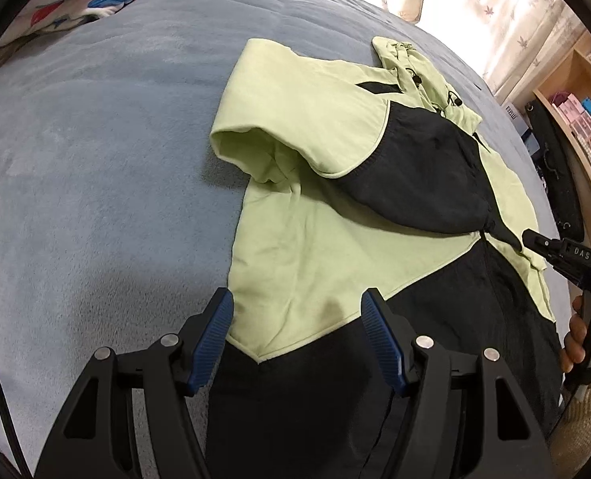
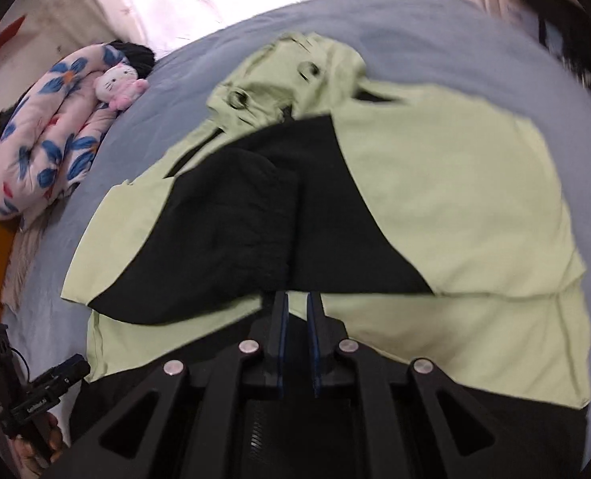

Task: Fold large clothes
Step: 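Grasp the black jacket hem with the right gripper and lift toward the hood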

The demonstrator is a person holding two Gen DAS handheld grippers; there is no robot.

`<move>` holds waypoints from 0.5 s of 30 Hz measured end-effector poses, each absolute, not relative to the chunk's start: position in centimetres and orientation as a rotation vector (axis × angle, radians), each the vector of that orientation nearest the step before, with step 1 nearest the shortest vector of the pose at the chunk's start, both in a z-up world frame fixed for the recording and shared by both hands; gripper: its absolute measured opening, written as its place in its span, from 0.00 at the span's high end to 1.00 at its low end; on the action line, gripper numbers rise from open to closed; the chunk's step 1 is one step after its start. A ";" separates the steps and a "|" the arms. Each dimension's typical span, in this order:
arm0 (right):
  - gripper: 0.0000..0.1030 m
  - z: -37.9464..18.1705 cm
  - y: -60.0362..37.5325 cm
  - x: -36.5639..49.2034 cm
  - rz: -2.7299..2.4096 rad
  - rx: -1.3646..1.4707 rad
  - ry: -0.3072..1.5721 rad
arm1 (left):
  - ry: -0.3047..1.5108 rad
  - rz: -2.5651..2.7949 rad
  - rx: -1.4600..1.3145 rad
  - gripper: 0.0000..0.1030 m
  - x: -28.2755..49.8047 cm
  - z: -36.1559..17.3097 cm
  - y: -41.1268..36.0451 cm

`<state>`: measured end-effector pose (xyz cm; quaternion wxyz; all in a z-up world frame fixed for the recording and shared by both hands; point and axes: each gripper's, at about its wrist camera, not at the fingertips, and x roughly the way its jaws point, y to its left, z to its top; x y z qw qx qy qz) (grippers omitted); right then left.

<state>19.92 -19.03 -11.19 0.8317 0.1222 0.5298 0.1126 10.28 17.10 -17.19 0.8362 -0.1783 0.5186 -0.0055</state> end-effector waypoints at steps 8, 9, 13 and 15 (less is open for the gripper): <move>0.54 -12.0 -16.8 26.2 0.297 0.360 1.107 | 1.101 0.003 -0.355 0.37 10.9 -16.9 17.0; 0.54 -12.5 -16.4 27.3 0.296 0.357 1.118 | 1.099 -0.001 -0.353 0.37 11.1 -16.7 17.2; 0.54 -14.1 -15.3 29.8 0.282 0.304 1.146 | 1.069 0.005 -0.351 0.37 12.6 -15.4 18.2; 0.54 -15.0 -14.7 30.7 0.278 0.280 1.163 | 1.037 0.023 -0.354 0.37 13.8 -14.3 19.1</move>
